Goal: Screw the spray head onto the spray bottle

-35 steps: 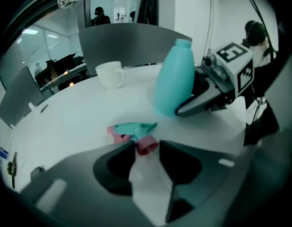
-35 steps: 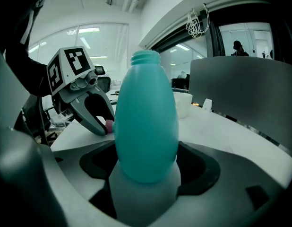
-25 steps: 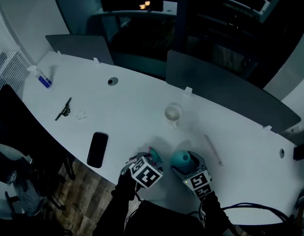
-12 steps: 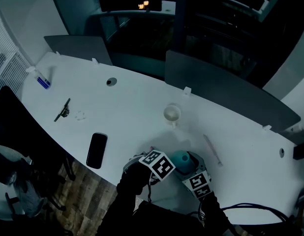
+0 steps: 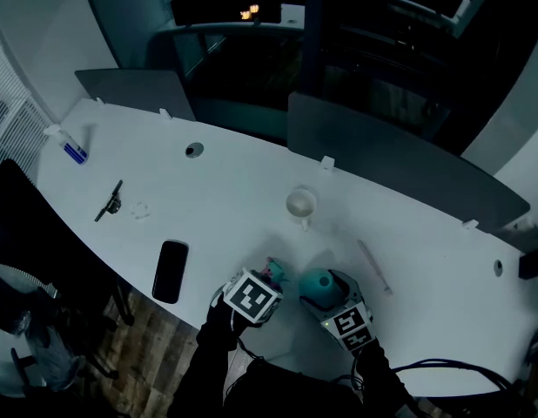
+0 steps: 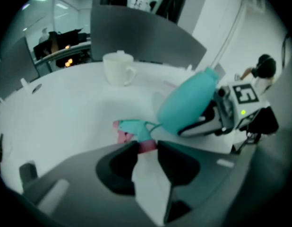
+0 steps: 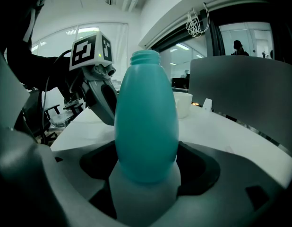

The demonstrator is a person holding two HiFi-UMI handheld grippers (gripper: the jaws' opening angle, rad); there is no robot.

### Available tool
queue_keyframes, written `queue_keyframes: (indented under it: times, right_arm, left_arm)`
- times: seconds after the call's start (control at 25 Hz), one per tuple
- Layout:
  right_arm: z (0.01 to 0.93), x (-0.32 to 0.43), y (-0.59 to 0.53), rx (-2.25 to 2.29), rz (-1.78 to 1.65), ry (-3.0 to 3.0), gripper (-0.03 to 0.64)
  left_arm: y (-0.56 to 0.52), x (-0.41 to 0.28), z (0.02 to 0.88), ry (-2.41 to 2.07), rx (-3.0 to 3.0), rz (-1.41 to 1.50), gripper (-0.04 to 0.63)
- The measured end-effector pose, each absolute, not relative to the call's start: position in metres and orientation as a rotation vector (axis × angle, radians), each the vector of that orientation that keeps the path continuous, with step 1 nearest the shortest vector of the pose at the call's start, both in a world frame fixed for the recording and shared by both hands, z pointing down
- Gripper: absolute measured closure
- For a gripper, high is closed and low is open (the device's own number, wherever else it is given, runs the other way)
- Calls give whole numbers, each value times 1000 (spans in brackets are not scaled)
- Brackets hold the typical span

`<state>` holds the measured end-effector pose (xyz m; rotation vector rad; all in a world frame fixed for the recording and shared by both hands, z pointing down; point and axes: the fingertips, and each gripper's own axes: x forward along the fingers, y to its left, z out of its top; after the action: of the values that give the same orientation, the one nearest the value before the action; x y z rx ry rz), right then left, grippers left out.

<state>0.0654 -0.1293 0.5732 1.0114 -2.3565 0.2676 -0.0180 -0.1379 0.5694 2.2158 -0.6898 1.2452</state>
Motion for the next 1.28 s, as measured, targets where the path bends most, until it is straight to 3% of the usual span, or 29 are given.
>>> queue_keyframes:
  times: [0.08,0.4,0.92,1.28]
  right_arm:
    - [573,66,-129,1008,266,-2360,236]
    - [573,63,-130,1001,261,-2366,236]
    - [573,42,-127,939,231,-2384,237]
    - [573,38,-129,934,227,-2390,236]
  left_arm:
    - [-143,-14,553,-721,2285,1054,460]
    - [-157,-14,505,-844,2433,799,462]
    - [-178,8,294,-983,2844,-34,462]
    - [-175,44,310,-994,2874,-251,462]
